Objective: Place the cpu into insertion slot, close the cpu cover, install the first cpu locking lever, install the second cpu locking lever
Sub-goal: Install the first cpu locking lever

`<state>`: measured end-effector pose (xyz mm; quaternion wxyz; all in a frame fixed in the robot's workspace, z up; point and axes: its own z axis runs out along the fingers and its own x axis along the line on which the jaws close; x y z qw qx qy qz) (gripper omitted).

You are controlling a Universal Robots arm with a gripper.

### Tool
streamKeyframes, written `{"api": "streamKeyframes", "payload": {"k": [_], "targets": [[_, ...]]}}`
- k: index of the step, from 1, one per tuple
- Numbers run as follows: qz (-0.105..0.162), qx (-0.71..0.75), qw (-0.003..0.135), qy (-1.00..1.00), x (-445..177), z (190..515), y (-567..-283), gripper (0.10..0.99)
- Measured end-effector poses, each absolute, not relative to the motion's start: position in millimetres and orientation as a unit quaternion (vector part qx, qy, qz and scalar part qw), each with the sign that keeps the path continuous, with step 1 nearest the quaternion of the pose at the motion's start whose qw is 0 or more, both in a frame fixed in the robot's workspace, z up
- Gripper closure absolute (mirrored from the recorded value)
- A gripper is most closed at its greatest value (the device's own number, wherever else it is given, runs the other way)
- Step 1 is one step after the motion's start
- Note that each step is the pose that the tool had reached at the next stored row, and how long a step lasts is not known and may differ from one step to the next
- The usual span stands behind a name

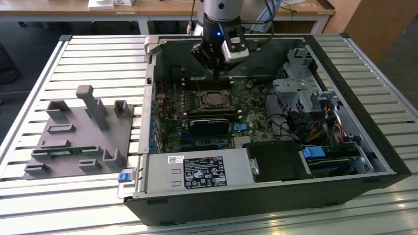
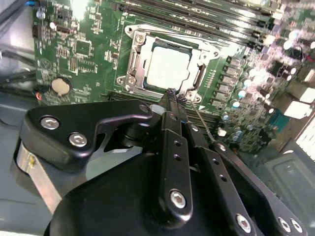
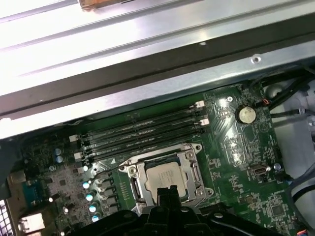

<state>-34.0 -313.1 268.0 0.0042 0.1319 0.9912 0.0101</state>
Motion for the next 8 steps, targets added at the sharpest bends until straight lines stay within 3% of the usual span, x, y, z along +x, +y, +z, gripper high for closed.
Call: {"api": "streamKeyframes", "payload": {"k": [8], "targets": [[0.01, 0.063, 0.003, 0.998, -34.0, 267.6, -313.1, 0.969]]}}
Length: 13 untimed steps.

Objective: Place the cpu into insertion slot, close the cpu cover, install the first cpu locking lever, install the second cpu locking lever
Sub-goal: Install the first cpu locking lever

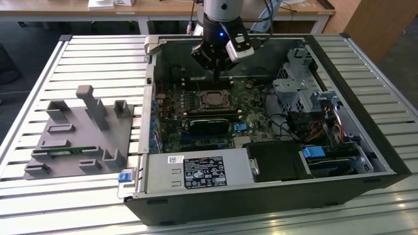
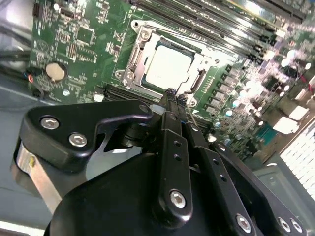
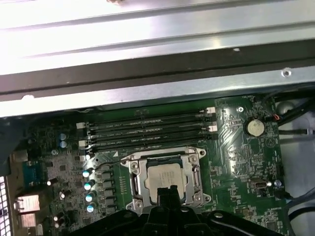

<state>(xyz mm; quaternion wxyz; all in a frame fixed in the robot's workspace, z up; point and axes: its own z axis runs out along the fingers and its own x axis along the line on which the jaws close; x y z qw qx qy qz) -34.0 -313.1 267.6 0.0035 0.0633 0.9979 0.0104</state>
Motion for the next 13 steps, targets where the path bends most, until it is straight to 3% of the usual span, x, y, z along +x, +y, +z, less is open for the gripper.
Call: {"api": "streamKeyframes", "payload": {"k": [13], "targets": [[0.011, -0.016, 0.003, 1.0, -34.1, 267.6, -313.1, 0.969]]}}
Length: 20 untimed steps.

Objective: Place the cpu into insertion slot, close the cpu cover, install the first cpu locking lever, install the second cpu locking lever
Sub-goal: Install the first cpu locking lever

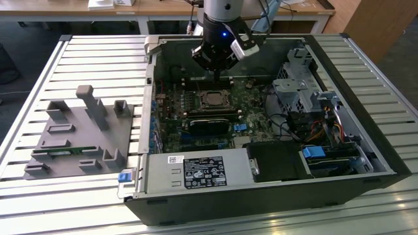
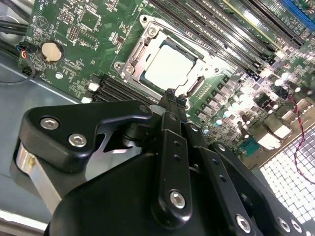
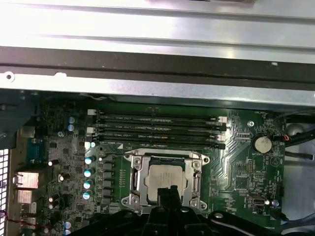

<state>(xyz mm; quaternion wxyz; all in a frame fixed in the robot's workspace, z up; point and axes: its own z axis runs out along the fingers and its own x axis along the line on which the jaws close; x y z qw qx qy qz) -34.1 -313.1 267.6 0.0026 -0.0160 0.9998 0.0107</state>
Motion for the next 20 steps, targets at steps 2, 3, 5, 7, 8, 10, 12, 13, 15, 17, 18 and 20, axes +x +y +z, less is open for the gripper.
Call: {"api": "streamKeyframes", "payload": {"k": [2, 3, 5, 7, 8, 10, 12, 13, 15, 17, 18, 20], "targets": [[0.011, -0.016, 0.003, 1.0, -34.5, 267.5, -313.1, 0.969], [0.011, -0.016, 0.003, 1.0, -34.8, 267.5, -313.1, 0.969], [0.011, -0.016, 0.003, 1.0, -35.6, 267.6, -313.1, 0.969], [0.011, -0.016, 0.003, 1.0, -36.4, 267.5, -313.1, 0.969], [0.011, -0.016, 0.003, 1.0, -36.7, 267.6, -313.1, 0.969], [0.011, -0.016, 0.003, 1.0, -37.5, 267.6, -313.1, 0.969], [0.011, -0.016, 0.003, 1.0, -38.4, 267.6, -313.1, 0.969], [0.011, -0.016, 0.003, 1.0, -38.7, 267.6, -313.1, 0.969], [0.011, -0.016, 0.003, 1.0, -39.5, 267.6, -313.1, 0.969], [0.011, -0.016, 0.003, 1.0, -40.3, 267.6, -313.1, 0.969], [0.011, -0.016, 0.003, 1.0, -40.7, 267.6, -313.1, 0.969], [0.011, -0.016, 0.003, 1.0, -41.4, 267.6, -313.1, 0.969]]}}
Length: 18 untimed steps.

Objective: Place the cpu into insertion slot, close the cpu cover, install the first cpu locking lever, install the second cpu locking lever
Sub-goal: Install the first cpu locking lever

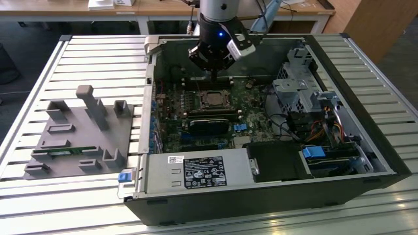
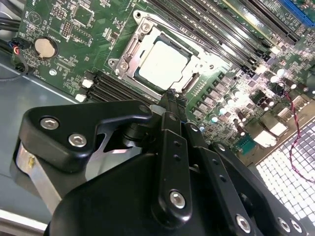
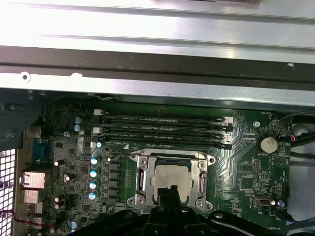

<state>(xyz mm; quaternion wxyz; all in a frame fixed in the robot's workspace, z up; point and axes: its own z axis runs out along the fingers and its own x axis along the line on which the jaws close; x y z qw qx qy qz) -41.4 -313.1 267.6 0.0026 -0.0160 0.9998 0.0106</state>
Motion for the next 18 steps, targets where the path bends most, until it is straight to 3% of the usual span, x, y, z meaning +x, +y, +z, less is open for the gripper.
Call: {"api": "streamKeyframes", "payload": {"k": [18], "targets": [[0.011, -0.016, 0.003, 1.0, -47.9, 267.6, -313.1, 0.969]]}}
